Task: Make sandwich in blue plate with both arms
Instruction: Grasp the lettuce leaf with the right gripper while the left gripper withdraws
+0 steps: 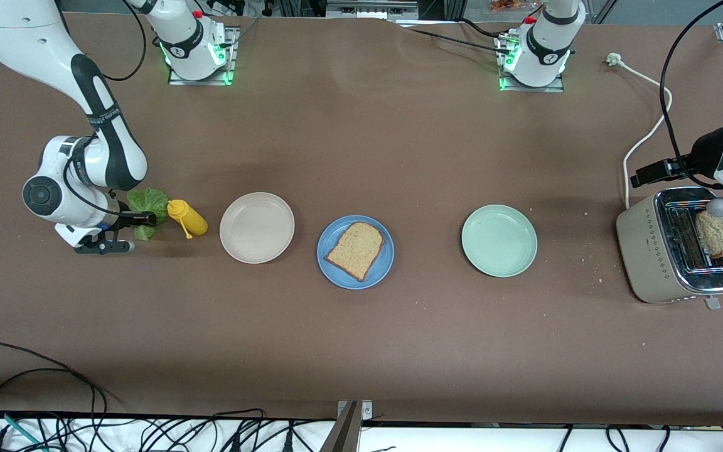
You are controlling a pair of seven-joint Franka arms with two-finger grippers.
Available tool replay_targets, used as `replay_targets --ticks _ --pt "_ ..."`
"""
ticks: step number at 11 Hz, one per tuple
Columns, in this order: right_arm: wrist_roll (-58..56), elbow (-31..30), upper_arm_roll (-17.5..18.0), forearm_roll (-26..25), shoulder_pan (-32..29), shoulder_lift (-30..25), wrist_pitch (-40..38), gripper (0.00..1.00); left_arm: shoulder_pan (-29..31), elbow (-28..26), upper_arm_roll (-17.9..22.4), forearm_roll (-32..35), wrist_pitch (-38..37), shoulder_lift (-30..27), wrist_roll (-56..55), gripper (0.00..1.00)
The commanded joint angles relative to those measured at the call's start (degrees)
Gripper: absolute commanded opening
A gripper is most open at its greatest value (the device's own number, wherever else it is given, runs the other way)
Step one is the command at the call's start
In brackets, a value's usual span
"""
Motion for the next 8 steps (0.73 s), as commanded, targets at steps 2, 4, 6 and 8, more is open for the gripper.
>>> replay_targets --ticks 2,4,6,8 --pt "-0.5 1.1 0.3 -0.7 -0.5 -0.7 -0.3 0.00 0.4 -1.1 -0.7 -1.1 0.5 -0.4 1.1 1.00" --pt "-0.8 4.6 0.3 -0.8 -0.4 -0.9 -5.3 0.00 0.4 -1.1 -0.7 -1.1 0.5 -0.5 1.1 1.00" --pt "-0.8 10.4 0.4 -0.8 -0.3 -1.4 -14.4 0.00 0.3 -1.1 -0.7 -1.1 0.5 -0.4 1.1 1.00" --pt "-0.7 17.5 0.5 -0.8 0.1 -1.4 -24.4 0.00 0.2 -1.1 -0.7 -1.1 0.5 -0.4 1.1 1.00"
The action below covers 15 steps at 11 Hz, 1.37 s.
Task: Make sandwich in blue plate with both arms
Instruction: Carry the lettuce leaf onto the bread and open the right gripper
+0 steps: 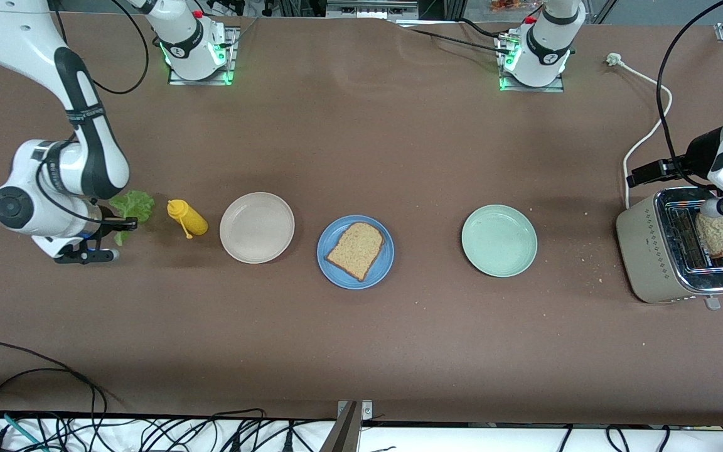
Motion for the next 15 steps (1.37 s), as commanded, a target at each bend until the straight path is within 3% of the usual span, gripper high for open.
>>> replay_targets --ticks 1,4,7,12,15 --pt "0.0 10.9 0.6 -0.8 0.6 -0.6 -15.9 0.01 0.1 -0.8 -0.2 -1.1 0.5 -0.6 0.9 1.00" --pt "5.7 20.9 0.7 -0.5 4.3 -0.7 -31.4 0.02 0.0 -0.9 -0.2 -1.1 0.5 -0.6 0.9 1.00" --pt "15.2 24.4 0.9 1.0 9.9 -0.8 -37.5 0.02 0.0 -0.9 -0.8 -1.1 0.4 -0.7 0.7 1.00" --pt "34.2 24.5 2.6 11.0 17.7 -1.0 -36.3 0.02 0.0 -0.8 -0.8 -1.1 0.4 -0.6 0.8 1.00" --pt "46.4 24.5 3.0 11.9 25.0 1.6 -26.1 0.02 0.0 -0.8 -0.9 -1.1 0.4 -0.7 0.7 1.00"
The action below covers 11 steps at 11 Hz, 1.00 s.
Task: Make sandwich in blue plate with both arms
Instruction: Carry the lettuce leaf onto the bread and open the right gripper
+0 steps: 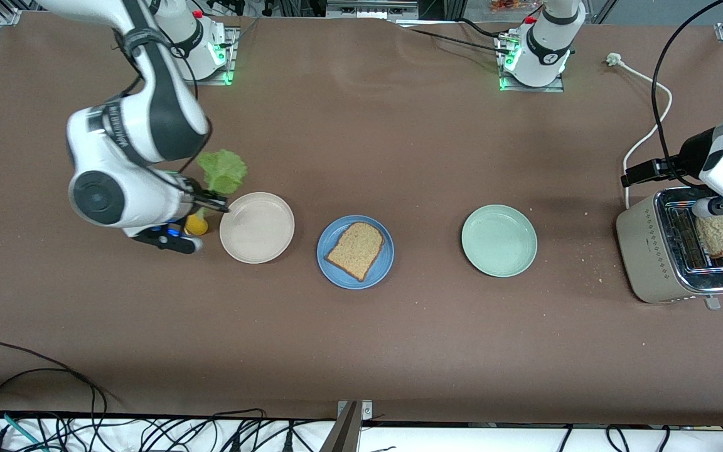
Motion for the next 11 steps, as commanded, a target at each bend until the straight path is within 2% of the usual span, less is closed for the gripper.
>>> replay_targets --ticks 1,4,7,11 --pt "12.1 1.2 -0.2 1.3 6.8 4.2 10.0 0.02 0.1 -0.7 0.0 -1.1 0.4 -0.7 0.7 1.00" --pt "25.7 1.3 -0.2 2.4 12.9 10.1 27.0 0.02 0.1 -0.7 0.0 -1.1 0.4 -0.7 0.7 1.00" --pt "34.4 4.5 -0.2 2.4 16.8 16.7 39.3 0.02 0.1 -0.8 0.0 -1.1 0.4 -0.7 0.7 1.00" --pt "35.3 5.1 -0.2 1.7 18.9 20.0 42.4 0.02 0.1 -0.8 0.0 -1.1 0.4 -0.7 0.7 1.00"
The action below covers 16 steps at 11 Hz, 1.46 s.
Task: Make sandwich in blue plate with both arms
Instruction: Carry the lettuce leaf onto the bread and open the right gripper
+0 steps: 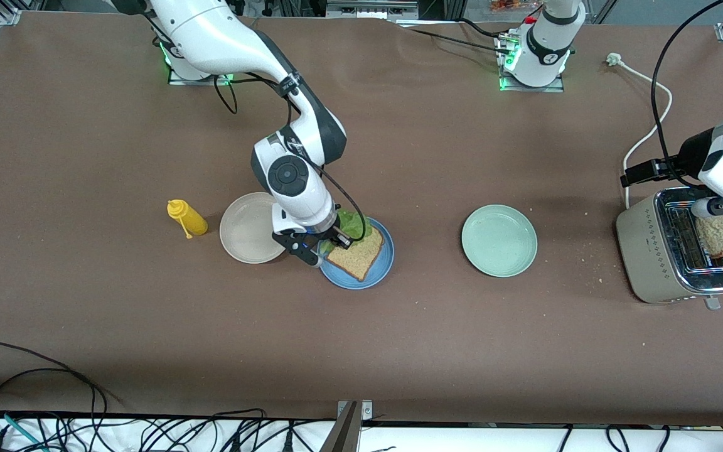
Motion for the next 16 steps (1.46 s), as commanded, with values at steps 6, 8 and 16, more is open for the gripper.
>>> replay_targets --ticks 6,8,16 --pt "0.0 2.7 -0.8 -4.3 1.4 3.4 4.0 0.99 0.1 -0.7 0.0 -1.1 -0.6 -0.8 0.9 1.00" --pt "-0.8 2.9 -1.2 -10.1 1.1 2.7 4.4 1.00 0.1 -0.7 0.0 -1.0 -0.6 -0.8 0.9 1.00" --pt "-7.7 2.8 -3.1 -11.4 1.0 -6.3 -12.9 1.00 0.1 -0.4 0.0 0.8 -0.6 -0.9 1.1 1.00"
